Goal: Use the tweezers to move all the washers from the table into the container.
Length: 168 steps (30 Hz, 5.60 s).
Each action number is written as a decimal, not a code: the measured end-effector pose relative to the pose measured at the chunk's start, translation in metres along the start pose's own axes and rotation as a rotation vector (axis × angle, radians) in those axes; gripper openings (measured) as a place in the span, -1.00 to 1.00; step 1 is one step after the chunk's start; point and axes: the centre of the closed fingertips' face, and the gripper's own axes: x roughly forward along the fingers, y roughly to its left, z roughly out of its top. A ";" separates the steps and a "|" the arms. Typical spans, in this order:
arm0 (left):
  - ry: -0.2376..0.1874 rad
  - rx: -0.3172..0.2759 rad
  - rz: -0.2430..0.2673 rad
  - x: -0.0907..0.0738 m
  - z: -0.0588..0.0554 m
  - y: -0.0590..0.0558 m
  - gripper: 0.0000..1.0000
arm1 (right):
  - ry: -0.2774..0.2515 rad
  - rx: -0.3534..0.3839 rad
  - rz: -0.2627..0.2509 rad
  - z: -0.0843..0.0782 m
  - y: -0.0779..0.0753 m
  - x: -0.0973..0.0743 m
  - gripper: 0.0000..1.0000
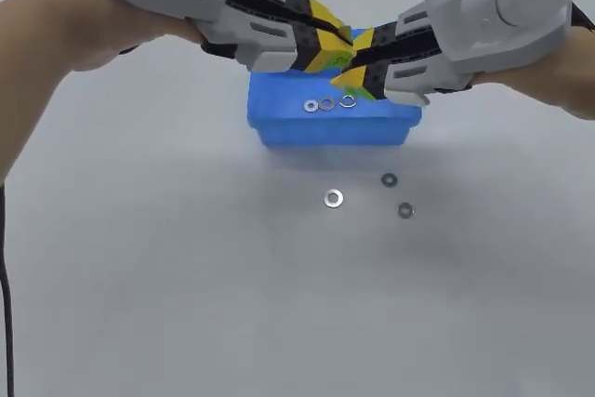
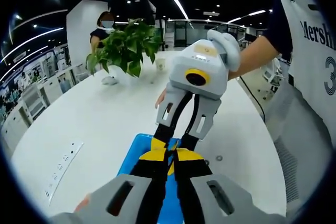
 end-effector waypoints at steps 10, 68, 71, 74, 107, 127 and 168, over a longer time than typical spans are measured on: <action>-0.003 0.032 -0.002 -0.013 0.016 -0.017 -0.85 | -0.011 -0.036 0.005 0.017 0.014 -0.015 -0.78; 0.011 -0.107 -0.042 -0.019 -0.023 -0.126 -0.84 | 0.007 0.006 0.156 0.003 0.139 -0.020 -0.77; 0.009 -0.116 -0.036 -0.019 -0.026 -0.121 -0.84 | 0.007 0.012 0.153 0.002 0.136 -0.016 -0.77; 0.008 -0.125 -0.029 -0.018 -0.028 -0.116 -0.84 | 0.008 0.021 0.147 0.001 0.131 -0.013 -0.77; 0.008 -0.141 -0.011 -0.010 -0.035 -0.098 -0.85 | -0.006 0.066 0.107 -0.003 0.116 -0.007 -0.76; 0.027 -0.143 -0.007 -0.012 -0.040 -0.094 -0.85 | -0.010 0.074 0.114 -0.005 0.113 0.001 -0.76; 0.058 -0.095 0.007 -0.028 -0.021 -0.097 -0.85 | -0.025 0.022 0.137 0.022 0.118 -0.014 -0.82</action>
